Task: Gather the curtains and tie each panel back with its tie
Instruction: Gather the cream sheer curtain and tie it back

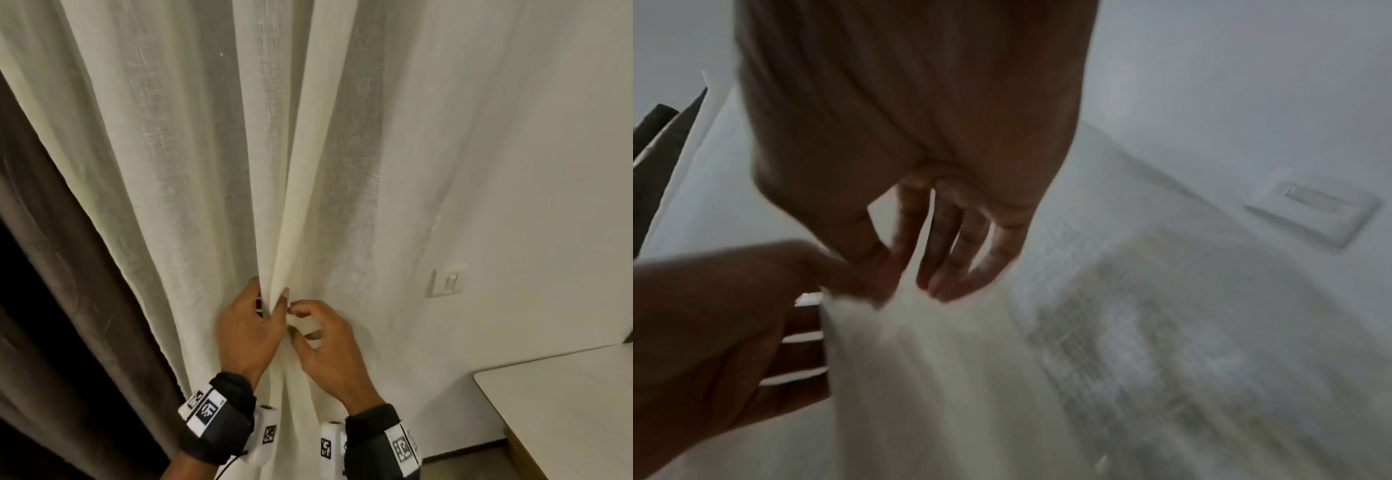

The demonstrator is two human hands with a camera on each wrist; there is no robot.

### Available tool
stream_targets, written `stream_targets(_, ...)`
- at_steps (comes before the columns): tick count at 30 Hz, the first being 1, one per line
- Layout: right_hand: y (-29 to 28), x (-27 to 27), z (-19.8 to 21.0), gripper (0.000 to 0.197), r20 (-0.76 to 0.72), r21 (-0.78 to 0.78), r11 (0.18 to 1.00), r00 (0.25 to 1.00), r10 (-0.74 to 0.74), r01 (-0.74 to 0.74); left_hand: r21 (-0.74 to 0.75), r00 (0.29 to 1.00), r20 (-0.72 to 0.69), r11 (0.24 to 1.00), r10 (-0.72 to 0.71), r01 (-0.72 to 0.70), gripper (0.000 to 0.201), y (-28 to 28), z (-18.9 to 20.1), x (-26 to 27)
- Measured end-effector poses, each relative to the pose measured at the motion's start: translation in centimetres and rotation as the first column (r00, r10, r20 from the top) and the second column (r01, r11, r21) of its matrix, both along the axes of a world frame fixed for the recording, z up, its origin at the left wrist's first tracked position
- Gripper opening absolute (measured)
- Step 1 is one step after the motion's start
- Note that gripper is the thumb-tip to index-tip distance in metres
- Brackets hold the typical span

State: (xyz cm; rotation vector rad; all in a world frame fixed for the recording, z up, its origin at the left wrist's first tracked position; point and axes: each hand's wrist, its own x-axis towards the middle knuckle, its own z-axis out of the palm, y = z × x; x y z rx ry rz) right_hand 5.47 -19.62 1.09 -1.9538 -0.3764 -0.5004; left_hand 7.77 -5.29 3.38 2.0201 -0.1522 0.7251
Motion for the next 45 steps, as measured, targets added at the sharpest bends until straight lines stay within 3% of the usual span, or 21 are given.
stream_targets(2, -1.9, -0.6, 1.4, 0.032, 0.212, 0.166, 0.951, 0.933, -0.291, 0.259, -0.032, 1.000, 0.000, 0.999, 0.011, -0.011, 0.014, 0.6, -0.2, 0.9)
stream_targets(3, -3.0, -0.6, 1.9, 0.041, 0.288, 0.263, 0.866, 0.822, -0.491, 0.425, -0.048, 1.000, -0.004, 0.999, 0.000, 0.000, 0.013, 0.9, -0.2, 1.0)
stream_targets(5, -5.4, 0.6, 2.5, 0.075, 0.206, 0.457, 0.622, 0.605, -0.769, 0.636, -0.063, 0.999, -0.020, 0.998, -0.028, 0.026, 0.011, 1.0, -0.2, 1.0)
stream_targets(6, -6.5, 1.6, 3.0, 0.092, 0.101, 0.508, 0.573, 0.616, -0.781, 0.643, -0.062, 0.999, -0.026, 0.998, -0.030, 0.028, 0.009, 1.0, -0.4, 1.0)
stream_targets(8, -8.3, 3.1, 3.4, 0.095, -0.117, 0.532, 0.634, 0.790, -0.602, 0.561, -0.063, 0.999, -0.032, 0.998, -0.024, 0.022, 0.008, 0.8, -0.7, 1.1)
stream_targets(9, -8.7, 3.4, 3.2, 0.073, -0.160, 0.508, 0.690, 0.844, -0.511, 0.515, -0.069, 1.000, -0.014, 0.997, -0.024, 0.023, 0.010, 0.6, -0.8, 1.1)
stream_targets(11, -8.2, 3.1, 2.8, 0.026, -0.102, 0.419, 0.744, 0.841, -0.531, 0.521, -0.064, 0.998, 0.055, 0.997, -0.038, 0.041, 0.023, 0.2, -0.8, 1.0)
stream_targets(13, -6.7, 2.3, 1.9, 0.022, -0.001, 0.372, 0.758, 0.817, -0.577, 0.535, -0.044, 0.992, 0.111, 0.997, -0.057, 0.063, 0.038, -0.5, -0.8, 0.7)
stream_targets(15, -4.7, 1.4, 1.3, 0.013, 0.038, 0.325, 0.827, 0.867, -0.497, 0.459, 0.001, 0.985, 0.157, 0.998, -0.069, 0.069, 0.037, -1.4, -1.1, 0.4)
stream_targets(18, -2.5, 0.7, 1.4, 0.024, -0.084, 0.319, 0.922, 0.976, -0.201, 0.217, 0.053, 0.978, 0.200, 0.998, -0.052, 0.042, 0.026, -2.6, -1.6, 0.4)
stream_targets(25, -0.8, -1.3, 3.1, 0.042, -0.114, 0.528, 0.841, 0.972, 0.203, -0.114, 0.124, 0.961, 0.169, 0.972, -0.221, 0.201, 0.031, -3.9, -2.2, -0.6)
stream_targets(28, -0.7, -0.3, 3.4, 0.059, -0.117, 0.446, 0.894, 0.989, 0.095, -0.034, 0.115, 0.923, 0.047, 0.920, -0.381, 0.374, 0.037, -3.8, -1.6, -2.1)
stream_targets(30, -1.1, 0.7, 3.4, 0.044, -0.168, 0.449, 0.891, 0.986, 0.013, 0.064, 0.177, 0.933, 0.124, 0.933, -0.337, 0.313, 0.033, -2.8, -1.1, -3.2)
stream_targets(32, -1.6, 1.4, 3.4, 0.016, -0.185, 0.408, 0.900, 0.979, -0.086, 0.156, 0.148, 0.912, 0.399, 0.988, -0.097, 0.041, 0.017, -0.8, -1.1, -4.3)
stream_targets(33, -1.8, 1.5, 3.4, 0.004, -0.188, 0.372, 0.908, 0.974, -0.127, 0.191, 0.089, 0.852, 0.520, 0.988, 0.059, -0.123, 0.013, 0.3, -1.2, -4.8)
stream_targets(34, -1.8, 1.7, 3.2, 0.011, -0.175, 0.333, 0.918, 0.970, -0.167, 0.218, 0.028, 0.780, 0.590, 0.960, 0.209, -0.278, 0.014, 1.4, -1.3, -5.2)
stream_targets(36, -1.8, 2.1, 2.9, 0.021, -0.165, 0.302, 0.917, 0.962, -0.218, 0.259, -0.109, 0.705, 0.556, 0.880, 0.439, -0.462, 0.041, 2.9, -1.3, -5.3)
stream_targets(37, -1.7, 2.2, 2.8, 0.022, -0.166, 0.295, 0.916, 0.959, -0.232, 0.272, -0.177, 0.731, 0.480, 0.870, 0.484, -0.460, 0.057, 3.5, -1.5, -5.0)
stream_targets(38, -1.4, 2.4, 2.6, 0.022, -0.164, 0.287, 0.922, 0.961, -0.220, 0.260, -0.244, 0.777, 0.407, 0.877, 0.480, -0.415, 0.066, 3.8, -1.8, -4.6)
stream_targets(40, -0.8, 2.4, 2.7, 0.021, -0.200, 0.288, 0.936, 0.968, -0.149, 0.204, -0.296, 0.852, 0.355, 0.911, 0.385, -0.288, 0.058, 3.6, -2.5, -3.9)
stream_targets(45, 0.3, 1.9, 3.7, 0.042, -0.278, 0.393, 0.914, 0.960, 0.011, 0.103, -0.069, 0.919, 0.365, 0.989, 0.148, -0.132, 0.036, 1.1, -3.4, -2.2)
